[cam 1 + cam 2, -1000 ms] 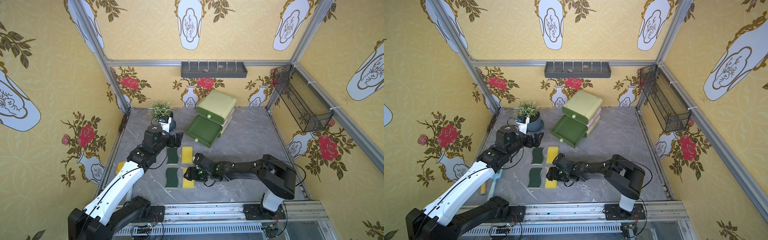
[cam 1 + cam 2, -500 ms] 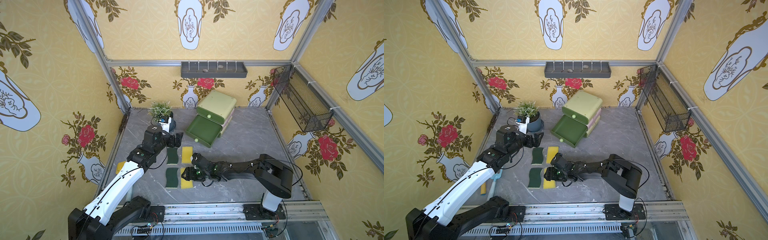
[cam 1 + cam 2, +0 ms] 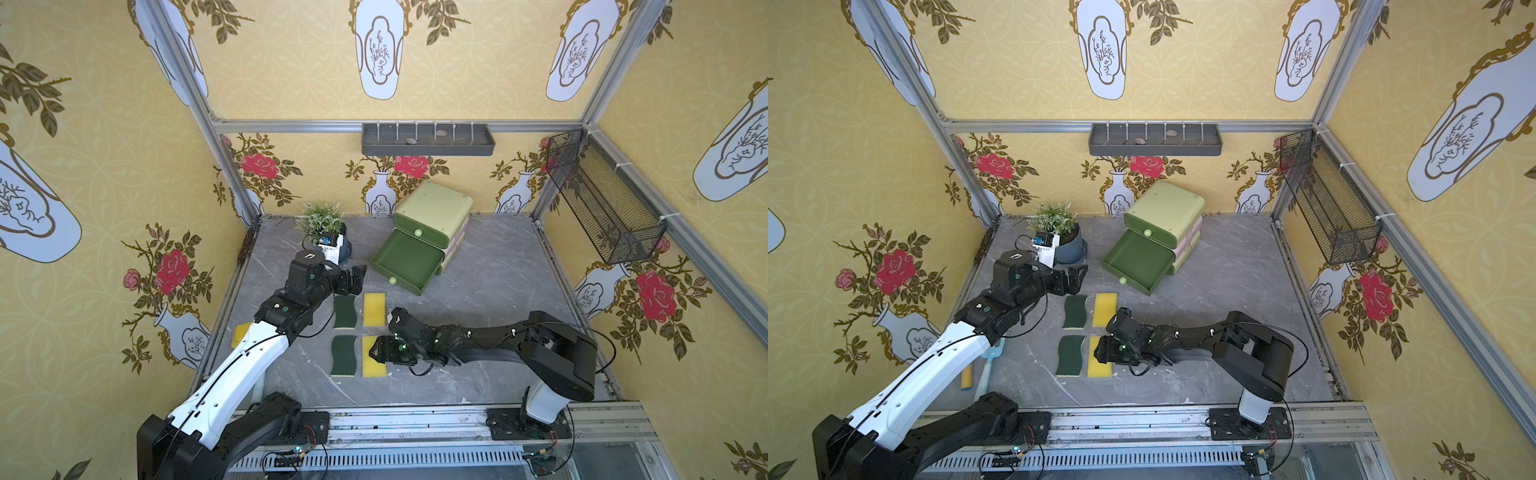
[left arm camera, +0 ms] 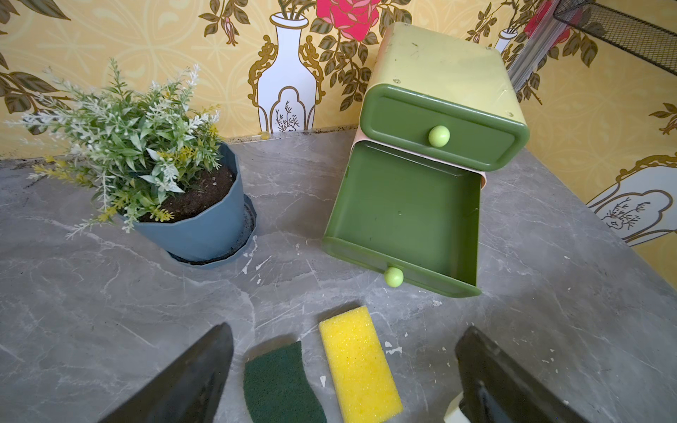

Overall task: Take the sponge out of the drawer
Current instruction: Place the sponge at the center of the board, then close the drawer in the storage box.

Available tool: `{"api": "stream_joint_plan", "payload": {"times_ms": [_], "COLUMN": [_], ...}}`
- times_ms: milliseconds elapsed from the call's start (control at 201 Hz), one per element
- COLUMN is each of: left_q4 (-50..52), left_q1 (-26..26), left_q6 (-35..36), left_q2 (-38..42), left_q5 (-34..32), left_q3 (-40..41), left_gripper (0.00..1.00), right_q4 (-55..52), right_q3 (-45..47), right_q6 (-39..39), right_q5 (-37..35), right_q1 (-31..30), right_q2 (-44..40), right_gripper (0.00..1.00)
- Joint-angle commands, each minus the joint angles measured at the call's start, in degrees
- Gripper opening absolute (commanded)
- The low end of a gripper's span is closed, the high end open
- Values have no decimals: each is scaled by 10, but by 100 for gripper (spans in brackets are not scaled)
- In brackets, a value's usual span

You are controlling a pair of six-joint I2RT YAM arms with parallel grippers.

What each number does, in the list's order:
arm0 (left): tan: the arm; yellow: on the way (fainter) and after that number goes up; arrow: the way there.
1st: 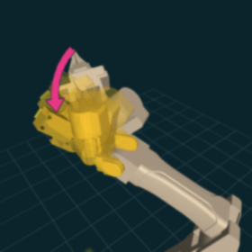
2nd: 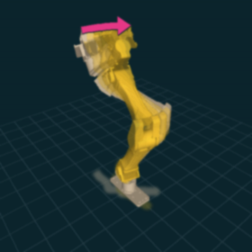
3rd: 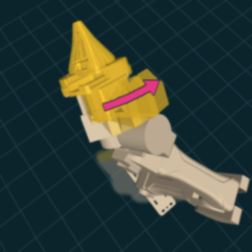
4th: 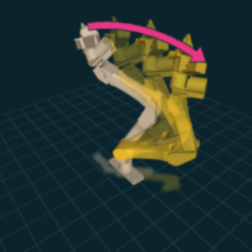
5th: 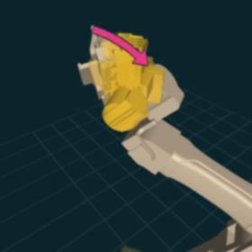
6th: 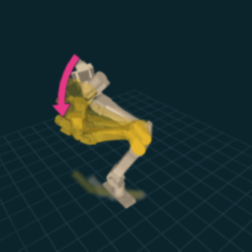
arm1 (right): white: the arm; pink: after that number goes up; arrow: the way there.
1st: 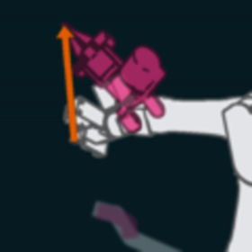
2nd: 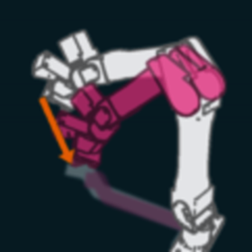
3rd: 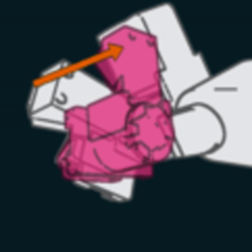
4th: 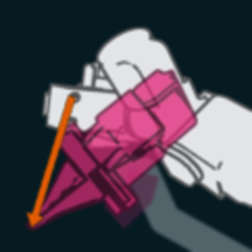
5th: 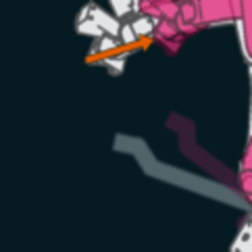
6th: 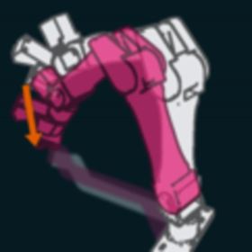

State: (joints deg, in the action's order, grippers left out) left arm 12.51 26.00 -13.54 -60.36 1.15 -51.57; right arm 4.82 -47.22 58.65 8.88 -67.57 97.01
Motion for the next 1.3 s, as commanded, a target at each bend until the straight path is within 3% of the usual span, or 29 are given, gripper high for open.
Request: {"api": "stream_joint_plan", "payload": {"times_ms": [0,154,319,398,543,697,951,1130,1294], "left_q4": [-10,-24,-30,-61,-164,-224,-327,-407,-434], "left_q1": [-1,-1,-1,-1,-1,1,12,12,12], "left_q6": [-5,-37,-152,-225,-375,-475,-569,-601,-614], "left_q2": [-4,-17,-48,-58,-76,-130,-237,-310,-357], "left_q5": [11,47,124,165,208,237,258,263,262], "left_q3": [2,8,3,15,67,96,104,92,73], "left_gripper": [100,100,99,95,79,71,62,44,37], "right_q4": [-28,-76,-102,-108,-137,-138,-111,-58,-24], "right_q3": [-2,-12,-3,5,8,29,56,89,109], "right_q6": [-29,-81,-132,-161,-216,-259,-300,-314,-309], "right_q5": [-30,-58,-54,-50,-35,24,117,165,195], "right_q1": [4,31,97,130,203,313,459,505,525], "right_q2": [-26,-74,-139,-174,-225,-274,-310,-303,-295], "right_gripper": [79,83,85,87,88,88,88,88,89]}}
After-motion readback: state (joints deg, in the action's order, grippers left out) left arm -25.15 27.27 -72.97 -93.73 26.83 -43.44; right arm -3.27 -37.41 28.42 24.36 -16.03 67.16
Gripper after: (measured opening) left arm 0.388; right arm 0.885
